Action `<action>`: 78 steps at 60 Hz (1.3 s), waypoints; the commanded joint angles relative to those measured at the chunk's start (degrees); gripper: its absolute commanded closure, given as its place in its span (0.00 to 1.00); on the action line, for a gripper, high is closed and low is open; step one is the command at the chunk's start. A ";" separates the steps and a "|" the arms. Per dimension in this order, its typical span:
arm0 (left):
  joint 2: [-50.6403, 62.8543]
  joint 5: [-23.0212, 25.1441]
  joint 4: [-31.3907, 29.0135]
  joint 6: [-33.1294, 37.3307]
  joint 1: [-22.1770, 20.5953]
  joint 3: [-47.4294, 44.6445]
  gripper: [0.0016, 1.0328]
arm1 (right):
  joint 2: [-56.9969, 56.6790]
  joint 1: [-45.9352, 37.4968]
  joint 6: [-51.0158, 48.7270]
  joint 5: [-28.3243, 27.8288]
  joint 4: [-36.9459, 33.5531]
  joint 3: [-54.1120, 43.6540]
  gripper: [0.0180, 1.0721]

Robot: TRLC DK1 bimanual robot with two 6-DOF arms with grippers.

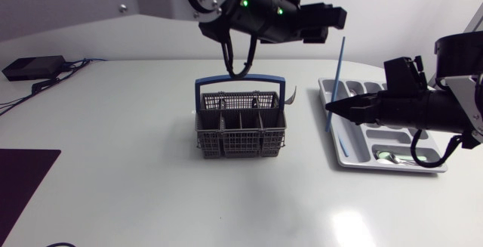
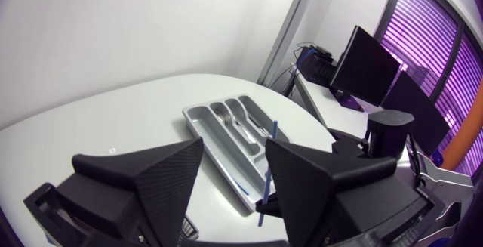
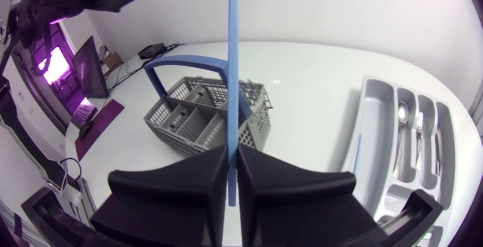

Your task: Unload the cutlery basket into the drawer organizer.

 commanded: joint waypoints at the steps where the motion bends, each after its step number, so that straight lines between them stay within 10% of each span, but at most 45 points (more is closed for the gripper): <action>1: -2.73 -1.73 -0.60 1.56 0.90 2.21 0.39 | 0.64 -3.15 -3.48 -0.27 -1.28 -1.24 0.95; 29: -7.66 -6.13 -14.84 16.67 3.71 -9.92 0.40 | 25.42 -13.08 -10.42 13.18 -0.76 8.34 0.95; 57: -18.20 -9.12 -14.66 24.50 6.87 -29.52 0.40 | 38.43 -10.36 -9.19 23.46 -1.20 14.58 0.92; 78: -22.25 -9.03 -10.79 27.57 13.29 -38.83 0.40 | 39.84 -9.83 -7.70 25.57 -1.28 15.11 0.53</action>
